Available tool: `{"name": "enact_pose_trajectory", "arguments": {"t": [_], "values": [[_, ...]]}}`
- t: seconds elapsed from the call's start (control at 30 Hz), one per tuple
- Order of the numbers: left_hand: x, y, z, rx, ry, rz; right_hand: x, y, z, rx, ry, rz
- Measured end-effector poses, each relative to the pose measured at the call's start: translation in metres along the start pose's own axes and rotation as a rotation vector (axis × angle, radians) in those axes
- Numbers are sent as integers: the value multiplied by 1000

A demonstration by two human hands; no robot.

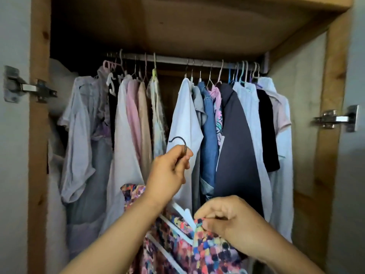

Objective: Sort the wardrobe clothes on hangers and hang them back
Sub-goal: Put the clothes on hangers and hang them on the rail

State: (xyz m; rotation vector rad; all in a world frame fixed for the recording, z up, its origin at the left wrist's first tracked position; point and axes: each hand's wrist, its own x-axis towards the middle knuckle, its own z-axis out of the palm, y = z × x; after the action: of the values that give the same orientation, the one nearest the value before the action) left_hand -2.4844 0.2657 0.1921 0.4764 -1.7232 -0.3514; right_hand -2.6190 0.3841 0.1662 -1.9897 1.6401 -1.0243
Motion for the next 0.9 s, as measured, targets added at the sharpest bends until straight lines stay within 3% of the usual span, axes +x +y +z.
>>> {"name": "enact_pose_trajectory", "arguments": {"t": [0.07, 0.17, 0.27, 0.5, 0.63, 0.77, 0.9], "values": [[3, 3, 6, -55, 6, -16, -4, -2, 4, 91, -4, 20], [13, 6, 11, -167, 42, -23, -5, -6, 8, 134, 145, 10], [18, 15, 16, -298, 7, -52, -9, -14, 6, 224, 194, 11], [1, 26, 26, -568, -15, -133, -35, -10, 8, 398, 61, 19], [-3, 38, 20, -669, -41, -142, -42, -19, 23, 453, 113, -38], [5, 33, -1, -523, -99, -54, -36, -35, 29, 477, 165, -24], [14, -5, -39, -200, -34, 52, -21, -61, 26, 472, 186, -80]]}}
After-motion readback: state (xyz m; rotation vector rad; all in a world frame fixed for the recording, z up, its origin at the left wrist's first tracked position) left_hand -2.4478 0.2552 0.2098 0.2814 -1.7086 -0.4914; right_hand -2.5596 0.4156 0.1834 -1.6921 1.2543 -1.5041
